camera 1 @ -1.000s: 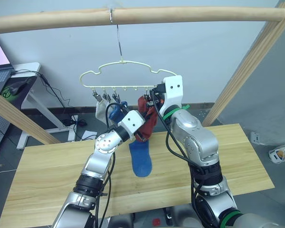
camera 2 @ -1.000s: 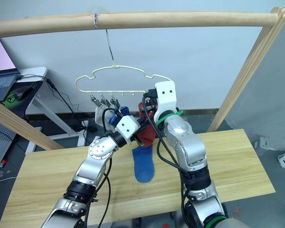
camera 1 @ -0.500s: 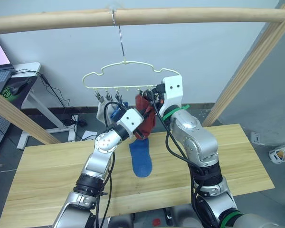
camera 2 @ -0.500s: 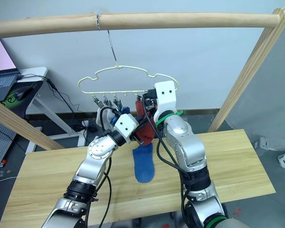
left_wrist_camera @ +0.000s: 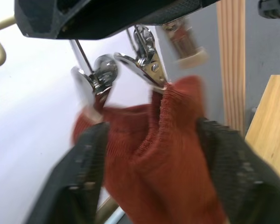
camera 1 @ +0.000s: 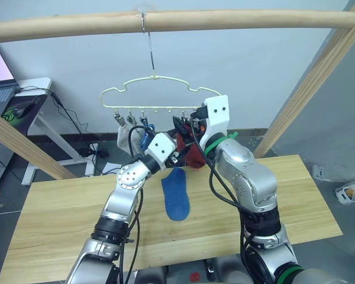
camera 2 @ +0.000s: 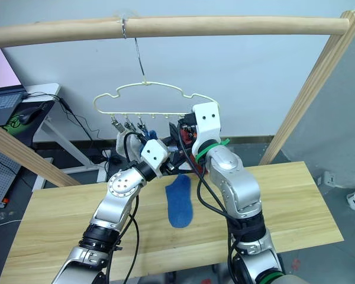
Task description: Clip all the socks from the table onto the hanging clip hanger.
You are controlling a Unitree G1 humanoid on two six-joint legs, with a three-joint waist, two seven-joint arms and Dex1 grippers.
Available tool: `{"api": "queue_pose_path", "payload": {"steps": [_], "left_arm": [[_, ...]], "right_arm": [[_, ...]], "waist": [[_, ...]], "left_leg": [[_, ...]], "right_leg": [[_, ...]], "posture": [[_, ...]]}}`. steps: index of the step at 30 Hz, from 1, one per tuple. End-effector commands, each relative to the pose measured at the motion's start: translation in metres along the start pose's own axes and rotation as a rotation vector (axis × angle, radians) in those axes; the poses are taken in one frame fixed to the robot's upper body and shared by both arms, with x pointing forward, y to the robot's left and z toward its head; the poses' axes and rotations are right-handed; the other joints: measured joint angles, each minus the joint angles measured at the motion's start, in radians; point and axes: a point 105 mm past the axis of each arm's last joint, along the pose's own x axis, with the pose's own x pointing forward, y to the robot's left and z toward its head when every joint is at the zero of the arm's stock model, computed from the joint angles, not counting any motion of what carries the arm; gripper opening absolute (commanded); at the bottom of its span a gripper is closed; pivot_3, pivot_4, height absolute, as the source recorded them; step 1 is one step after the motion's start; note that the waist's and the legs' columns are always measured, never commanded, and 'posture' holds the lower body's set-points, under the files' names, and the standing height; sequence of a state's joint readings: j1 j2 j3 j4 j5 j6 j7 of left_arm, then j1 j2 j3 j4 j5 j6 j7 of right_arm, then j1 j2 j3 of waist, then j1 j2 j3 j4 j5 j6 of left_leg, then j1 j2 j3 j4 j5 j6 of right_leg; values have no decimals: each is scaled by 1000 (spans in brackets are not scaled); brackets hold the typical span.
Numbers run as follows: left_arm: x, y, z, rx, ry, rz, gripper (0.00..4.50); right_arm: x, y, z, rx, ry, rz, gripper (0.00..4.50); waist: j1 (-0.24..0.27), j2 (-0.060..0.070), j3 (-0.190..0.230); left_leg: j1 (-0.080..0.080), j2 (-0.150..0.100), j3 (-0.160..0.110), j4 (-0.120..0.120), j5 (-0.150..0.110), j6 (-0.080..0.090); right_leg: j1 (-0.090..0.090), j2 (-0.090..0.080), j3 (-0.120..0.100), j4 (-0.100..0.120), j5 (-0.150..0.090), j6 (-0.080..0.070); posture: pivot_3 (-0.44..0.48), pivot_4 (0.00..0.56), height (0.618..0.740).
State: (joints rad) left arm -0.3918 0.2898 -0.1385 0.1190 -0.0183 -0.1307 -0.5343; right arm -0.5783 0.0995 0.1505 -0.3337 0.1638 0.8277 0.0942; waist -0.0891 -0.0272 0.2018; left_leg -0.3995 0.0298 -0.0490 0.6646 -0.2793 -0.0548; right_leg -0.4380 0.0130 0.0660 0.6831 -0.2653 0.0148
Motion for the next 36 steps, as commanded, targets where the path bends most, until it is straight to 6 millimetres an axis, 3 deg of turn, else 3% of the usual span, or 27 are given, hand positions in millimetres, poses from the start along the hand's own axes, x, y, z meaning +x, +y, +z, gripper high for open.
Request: {"api": "queue_pose_path", "payload": {"steps": [1, 9, 18, 28, 31, 36], "left_arm": [[-3, 6, 12, 8, -33, 17, 4392], [-11, 5, 15, -42, -15, -18, 4478], [-36, 1, 18, -124, 33, -111, 4478], [-79, 1, 36, -284, 81, -252, 4478], [-88, 5, 42, -292, 100, -272, 4500], [-93, 9, 56, -331, 101, -312, 4500]], "right_arm": [[-11, 8, 16, -15, -50, 50, 4500], [-33, 10, 17, -72, -36, 135, 4500], [-68, 16, 14, -134, -50, 273, 4500], [-76, -12, 9, -171, -43, 149, 4500], [-74, -19, 7, -171, -41, 102, 3968], [-68, -29, 1, -175, -24, 33, 2225]], "waist": [[0, 0, 0], [0, 0, 0], [-1, 0, 0], [-2, 0, 0], [-1, -1, 0], [0, -1, -1]], "left_leg": [[0, 0, 0, 0, 0, 0], [0, 0, -1, 0, 0, 0], [1, -1, 0, 1, 0, 0], [3, -1, 1, 1, 0, 0], [3, -1, 1, 1, 0, 0], [3, -1, 2, 1, 0, 0]], "right_leg": [[0, 0, 0, 0, 0, 0], [1, 0, 0, 0, 0, 0], [2, 1, -1, 0, 0, 0], [4, 3, -1, 0, 0, 0], [4, 3, 0, -1, 0, 0], [4, 3, -1, -1, 0, 0]], "posture": [[-98, 195, 740], [-104, 192, 740], [-115, 187, 740], [-114, 175, 740], [-107, 171, 740], [-90, 170, 740]]}}
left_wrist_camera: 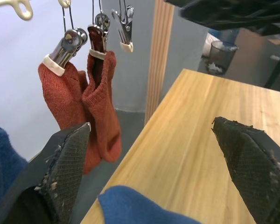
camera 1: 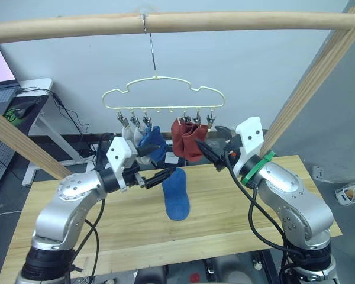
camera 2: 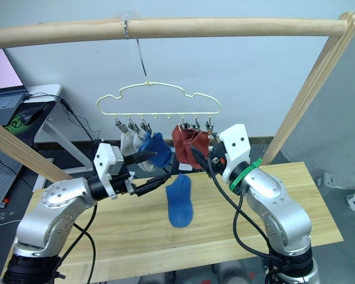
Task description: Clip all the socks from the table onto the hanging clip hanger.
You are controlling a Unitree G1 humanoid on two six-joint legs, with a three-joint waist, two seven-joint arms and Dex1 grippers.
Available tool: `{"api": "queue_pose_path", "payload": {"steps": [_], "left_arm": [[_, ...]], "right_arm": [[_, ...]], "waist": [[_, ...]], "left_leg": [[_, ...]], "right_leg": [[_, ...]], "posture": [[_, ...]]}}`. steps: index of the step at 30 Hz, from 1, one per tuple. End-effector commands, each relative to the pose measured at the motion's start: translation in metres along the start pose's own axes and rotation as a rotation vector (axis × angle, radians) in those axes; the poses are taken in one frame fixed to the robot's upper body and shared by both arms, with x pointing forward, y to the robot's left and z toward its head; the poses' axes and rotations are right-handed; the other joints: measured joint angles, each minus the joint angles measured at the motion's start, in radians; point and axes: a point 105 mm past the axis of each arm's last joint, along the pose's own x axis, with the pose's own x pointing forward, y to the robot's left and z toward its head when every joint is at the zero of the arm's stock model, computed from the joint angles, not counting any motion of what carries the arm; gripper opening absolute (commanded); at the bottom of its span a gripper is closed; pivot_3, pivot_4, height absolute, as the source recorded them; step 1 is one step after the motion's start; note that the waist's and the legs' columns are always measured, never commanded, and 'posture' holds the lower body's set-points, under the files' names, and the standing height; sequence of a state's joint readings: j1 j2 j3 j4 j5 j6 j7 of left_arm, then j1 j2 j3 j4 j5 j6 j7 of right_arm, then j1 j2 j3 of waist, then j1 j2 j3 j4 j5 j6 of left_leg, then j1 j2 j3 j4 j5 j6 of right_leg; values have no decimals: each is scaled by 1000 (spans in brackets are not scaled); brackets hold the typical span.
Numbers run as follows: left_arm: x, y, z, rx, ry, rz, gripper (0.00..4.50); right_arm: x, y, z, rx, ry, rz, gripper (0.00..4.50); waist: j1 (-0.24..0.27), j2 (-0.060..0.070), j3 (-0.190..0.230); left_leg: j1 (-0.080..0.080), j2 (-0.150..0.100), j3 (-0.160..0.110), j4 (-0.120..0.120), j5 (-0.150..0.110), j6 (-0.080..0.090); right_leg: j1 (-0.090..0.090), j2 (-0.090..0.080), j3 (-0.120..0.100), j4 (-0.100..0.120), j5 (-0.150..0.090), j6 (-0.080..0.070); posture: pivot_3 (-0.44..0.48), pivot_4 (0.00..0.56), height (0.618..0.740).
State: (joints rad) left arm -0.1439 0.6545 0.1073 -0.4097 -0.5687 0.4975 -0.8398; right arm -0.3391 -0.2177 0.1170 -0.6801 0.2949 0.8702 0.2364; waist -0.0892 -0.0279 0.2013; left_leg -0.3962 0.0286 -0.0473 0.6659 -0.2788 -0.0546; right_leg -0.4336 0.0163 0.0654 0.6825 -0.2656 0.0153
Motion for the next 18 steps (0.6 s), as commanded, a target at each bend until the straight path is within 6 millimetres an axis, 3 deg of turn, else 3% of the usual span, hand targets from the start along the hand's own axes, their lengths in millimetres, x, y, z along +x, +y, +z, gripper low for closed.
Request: {"api": "queue_pose_path", "payload": {"steps": [1, 18], "left_arm": [[-5, -6, 22, 16, -35, -49, 4500], [-7, -13, 32, 4, -21, -120, 4500]], "right_arm": [[2, -7, 5, -15, -32, -59, 2225], [26, -19, -15, 12, 18, -221, 2225]], "waist": [[0, 0, 0], [2, 0, 0]], "left_leg": [[0, 0, 0, 0, 0, 0], [0, 0, 1, 0, 0, 0]], "right_leg": [[0, 0, 0, 0, 0, 0], [0, 0, 1, 0, 0, 0]], "posture": [[-88, 169, 740], [-75, 153, 740]]}}
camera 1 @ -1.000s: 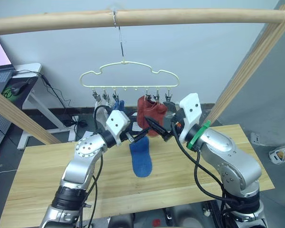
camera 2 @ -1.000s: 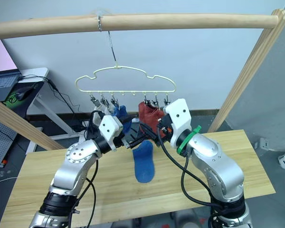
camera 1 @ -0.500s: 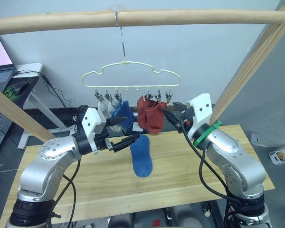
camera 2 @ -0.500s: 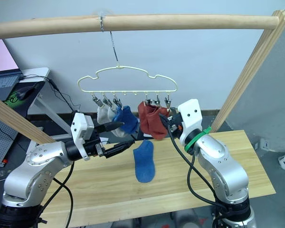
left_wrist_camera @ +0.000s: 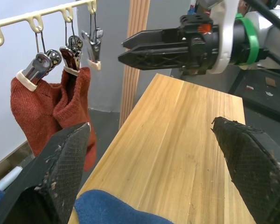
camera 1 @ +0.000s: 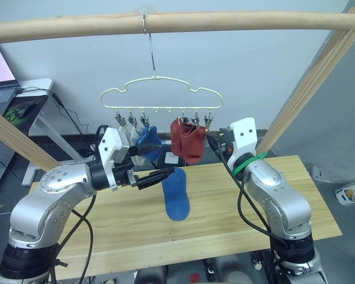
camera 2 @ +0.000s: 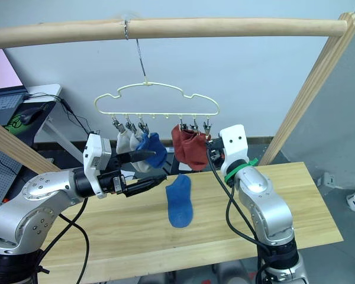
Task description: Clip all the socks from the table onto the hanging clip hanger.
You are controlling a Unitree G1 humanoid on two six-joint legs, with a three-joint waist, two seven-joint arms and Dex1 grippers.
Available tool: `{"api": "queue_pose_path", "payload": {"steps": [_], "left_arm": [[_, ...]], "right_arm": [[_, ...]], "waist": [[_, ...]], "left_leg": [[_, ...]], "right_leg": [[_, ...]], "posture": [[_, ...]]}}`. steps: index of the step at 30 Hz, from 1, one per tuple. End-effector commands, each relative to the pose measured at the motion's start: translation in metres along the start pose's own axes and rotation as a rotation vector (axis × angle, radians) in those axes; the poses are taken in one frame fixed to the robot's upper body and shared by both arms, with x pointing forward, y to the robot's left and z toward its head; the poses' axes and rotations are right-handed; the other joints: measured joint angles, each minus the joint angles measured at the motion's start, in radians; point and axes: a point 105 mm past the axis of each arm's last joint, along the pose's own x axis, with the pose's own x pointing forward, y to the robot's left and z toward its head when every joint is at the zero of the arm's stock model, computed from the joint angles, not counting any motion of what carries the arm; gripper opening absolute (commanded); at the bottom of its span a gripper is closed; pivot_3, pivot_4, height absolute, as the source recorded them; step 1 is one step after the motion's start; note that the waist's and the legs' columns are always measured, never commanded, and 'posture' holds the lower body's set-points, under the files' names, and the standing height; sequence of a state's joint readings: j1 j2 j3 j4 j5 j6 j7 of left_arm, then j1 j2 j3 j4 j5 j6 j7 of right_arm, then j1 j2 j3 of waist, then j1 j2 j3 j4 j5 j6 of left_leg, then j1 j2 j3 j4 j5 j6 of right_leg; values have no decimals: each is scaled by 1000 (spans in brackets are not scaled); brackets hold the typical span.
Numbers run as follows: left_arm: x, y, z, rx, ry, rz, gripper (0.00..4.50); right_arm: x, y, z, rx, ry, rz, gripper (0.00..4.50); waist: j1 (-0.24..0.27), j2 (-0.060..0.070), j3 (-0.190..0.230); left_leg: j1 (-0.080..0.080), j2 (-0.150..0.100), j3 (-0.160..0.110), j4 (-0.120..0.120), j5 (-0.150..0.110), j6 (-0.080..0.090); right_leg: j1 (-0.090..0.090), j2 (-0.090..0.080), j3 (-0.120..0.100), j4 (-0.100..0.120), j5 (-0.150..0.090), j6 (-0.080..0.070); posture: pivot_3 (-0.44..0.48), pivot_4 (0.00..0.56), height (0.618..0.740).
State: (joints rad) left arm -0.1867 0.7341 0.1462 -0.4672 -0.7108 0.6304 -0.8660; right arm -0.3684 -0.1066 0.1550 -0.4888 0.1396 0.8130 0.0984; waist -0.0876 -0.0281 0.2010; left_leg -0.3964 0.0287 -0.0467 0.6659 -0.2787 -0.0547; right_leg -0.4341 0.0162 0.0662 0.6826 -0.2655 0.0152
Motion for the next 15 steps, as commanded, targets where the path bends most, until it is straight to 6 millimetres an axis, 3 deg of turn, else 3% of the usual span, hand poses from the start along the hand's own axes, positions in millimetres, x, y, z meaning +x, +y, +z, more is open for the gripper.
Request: {"api": "queue_pose_path", "payload": {"steps": [1, 7, 15], "left_arm": [[-2, -5, 11, 45, -29, -26, 4500], [-9, -4, -2, 104, 16, -9, 4500], [-10, -1, -8, 118, 1, 54, 4500]], "right_arm": [[3, 1, 12, -6, -60, -16, 2225], [3, 0, 6, -13, -48, 5, 2225], [-2, -12, 3, -27, -37, 25, 2225]], "waist": [[0, 0, 0], [1, -2, -11], [3, -4, -40]], "left_leg": [[0, 0, 0, 0, 0, 0], [0, 0, 0, 0, 0, 0], [1, 0, 3, 0, 0, -1]], "right_leg": [[0, 0, 0, 0, 0, 0], [0, -1, 0, 1, 0, 0], [0, -1, 0, 1, 0, 0]], "posture": [[-71, 146, 740], [-57, 100, 740], [-47, 86, 740]]}}
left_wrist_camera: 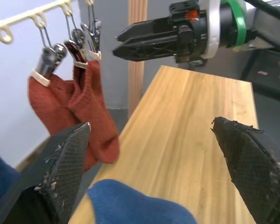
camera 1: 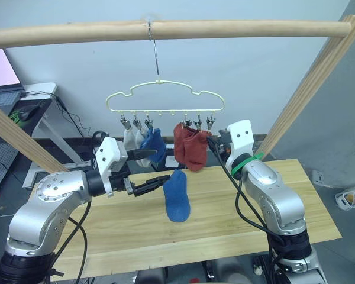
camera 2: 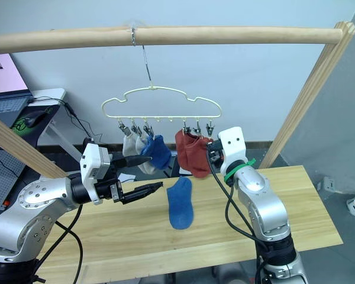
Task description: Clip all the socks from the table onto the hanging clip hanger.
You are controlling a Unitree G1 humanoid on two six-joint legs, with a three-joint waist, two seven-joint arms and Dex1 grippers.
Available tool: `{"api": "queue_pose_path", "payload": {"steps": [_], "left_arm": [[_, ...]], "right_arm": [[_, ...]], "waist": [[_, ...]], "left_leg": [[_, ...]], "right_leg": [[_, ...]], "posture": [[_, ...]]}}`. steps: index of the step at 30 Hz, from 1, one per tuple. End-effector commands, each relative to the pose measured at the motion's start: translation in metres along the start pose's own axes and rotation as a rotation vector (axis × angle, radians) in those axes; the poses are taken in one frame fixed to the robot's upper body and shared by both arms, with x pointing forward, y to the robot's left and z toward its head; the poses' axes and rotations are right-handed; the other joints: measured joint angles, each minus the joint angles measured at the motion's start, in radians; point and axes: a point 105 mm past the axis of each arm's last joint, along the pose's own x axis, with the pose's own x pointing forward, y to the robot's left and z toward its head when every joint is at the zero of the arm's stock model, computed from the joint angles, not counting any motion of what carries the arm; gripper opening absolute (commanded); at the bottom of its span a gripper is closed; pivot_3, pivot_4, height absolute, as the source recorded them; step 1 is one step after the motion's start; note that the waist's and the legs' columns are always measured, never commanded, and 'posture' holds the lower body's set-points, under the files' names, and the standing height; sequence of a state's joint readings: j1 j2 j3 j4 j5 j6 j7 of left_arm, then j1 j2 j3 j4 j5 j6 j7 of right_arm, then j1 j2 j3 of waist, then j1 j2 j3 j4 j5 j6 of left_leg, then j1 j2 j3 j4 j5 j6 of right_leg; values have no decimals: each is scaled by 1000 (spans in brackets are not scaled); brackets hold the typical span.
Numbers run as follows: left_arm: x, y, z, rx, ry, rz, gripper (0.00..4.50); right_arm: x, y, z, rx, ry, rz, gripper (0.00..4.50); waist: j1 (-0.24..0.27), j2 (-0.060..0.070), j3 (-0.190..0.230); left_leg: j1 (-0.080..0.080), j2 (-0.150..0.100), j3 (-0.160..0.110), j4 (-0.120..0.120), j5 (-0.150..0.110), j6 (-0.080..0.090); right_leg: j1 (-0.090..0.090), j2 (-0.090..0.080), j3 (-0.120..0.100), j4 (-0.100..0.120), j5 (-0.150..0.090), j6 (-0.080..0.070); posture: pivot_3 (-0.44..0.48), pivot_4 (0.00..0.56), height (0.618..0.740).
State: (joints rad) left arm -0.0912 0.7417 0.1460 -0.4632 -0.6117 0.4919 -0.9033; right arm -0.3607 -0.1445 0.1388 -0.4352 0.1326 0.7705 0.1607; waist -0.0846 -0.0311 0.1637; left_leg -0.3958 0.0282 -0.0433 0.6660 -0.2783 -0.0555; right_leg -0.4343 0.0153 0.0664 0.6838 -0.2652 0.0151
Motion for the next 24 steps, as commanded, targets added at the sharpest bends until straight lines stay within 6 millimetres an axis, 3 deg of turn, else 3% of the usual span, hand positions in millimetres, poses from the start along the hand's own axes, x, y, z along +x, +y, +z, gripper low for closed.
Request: {"api": "queue_pose_path", "payload": {"steps": [1, 9, 24], "left_arm": [[-1, 2, 8, 39, -34, 32, 4500], [3, 7, 16, 48, -51, 35, 4500], [6, 8, 17, 54, -50, 29, 4500]], "right_arm": [[-3, -5, 14, -3, -65, 2, 2225], [12, -2, 17, 15, -76, -10, 2225], [35, 8, 18, 43, -81, -30, 2225]], "waist": [[0, -1, -3], [-2, -1, -12], [-2, -1, -17]], "left_leg": [[1, -1, 1, 0, 0, 0], [16, -1, 3, 0, 0, 0], [16, 0, 4, 0, 0, 0]], "right_leg": [[1, 1, 0, 1, 0, 0], [13, 5, 2, 1, 0, 0], [13, 7, 4, 0, 0, 0]], "posture": [[-48, 86, 740], [-48, 80, 740], [-41, 80, 740]]}}
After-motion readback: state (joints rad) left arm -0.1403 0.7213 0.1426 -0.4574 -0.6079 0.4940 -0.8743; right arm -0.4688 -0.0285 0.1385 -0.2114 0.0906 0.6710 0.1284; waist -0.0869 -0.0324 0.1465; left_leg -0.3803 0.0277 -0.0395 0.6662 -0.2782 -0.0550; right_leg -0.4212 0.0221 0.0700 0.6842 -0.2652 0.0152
